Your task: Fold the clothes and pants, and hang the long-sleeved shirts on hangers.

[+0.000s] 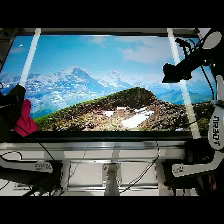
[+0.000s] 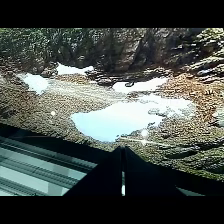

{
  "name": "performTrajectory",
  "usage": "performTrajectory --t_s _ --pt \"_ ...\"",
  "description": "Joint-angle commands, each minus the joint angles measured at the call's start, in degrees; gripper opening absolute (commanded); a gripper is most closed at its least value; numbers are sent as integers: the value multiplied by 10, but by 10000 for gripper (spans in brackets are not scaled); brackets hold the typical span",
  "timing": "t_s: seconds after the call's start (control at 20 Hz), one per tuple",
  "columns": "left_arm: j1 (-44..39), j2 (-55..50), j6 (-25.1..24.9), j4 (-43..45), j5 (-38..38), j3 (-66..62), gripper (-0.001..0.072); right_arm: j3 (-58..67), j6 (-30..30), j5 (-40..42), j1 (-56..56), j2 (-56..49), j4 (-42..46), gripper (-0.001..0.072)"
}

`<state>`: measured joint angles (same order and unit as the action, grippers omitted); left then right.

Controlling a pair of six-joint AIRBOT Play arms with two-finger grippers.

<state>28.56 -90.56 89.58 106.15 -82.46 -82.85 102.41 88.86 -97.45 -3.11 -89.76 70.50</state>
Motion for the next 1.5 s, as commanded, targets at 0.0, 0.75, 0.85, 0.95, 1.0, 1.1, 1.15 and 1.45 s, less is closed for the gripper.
performTrajectory --t_s 0.0,0.75,0.85,0.95,1.0,1.1,1.15,1.45 --pt "0 -28 0 74 17 0 614 0 0 4 0 0 -1 22" --pt "-30 -44 -6 76 17 0 19 0 1 10 0 0 -1 23" --pt "-32 -17 -4 58 30 -4 18 0 1 10 0 0 -1 22" --pt "-32 20 -4 6 45 -16 18 0 2 10 0 0 -4 23" --pt "-32 44 -4 -16 55 -25 18 0 2 10 1 0 -3 22" --pt "-32 97 -4 -68 76 -45 19 0 2 10 1 0 -4 22" --pt "-32 126 -4 -112 92 -58 18 0 2 14 1 0 -5 22" --pt "-83 264 -35 -423 204 -122 16 0 2 85 1 0 -13 21"
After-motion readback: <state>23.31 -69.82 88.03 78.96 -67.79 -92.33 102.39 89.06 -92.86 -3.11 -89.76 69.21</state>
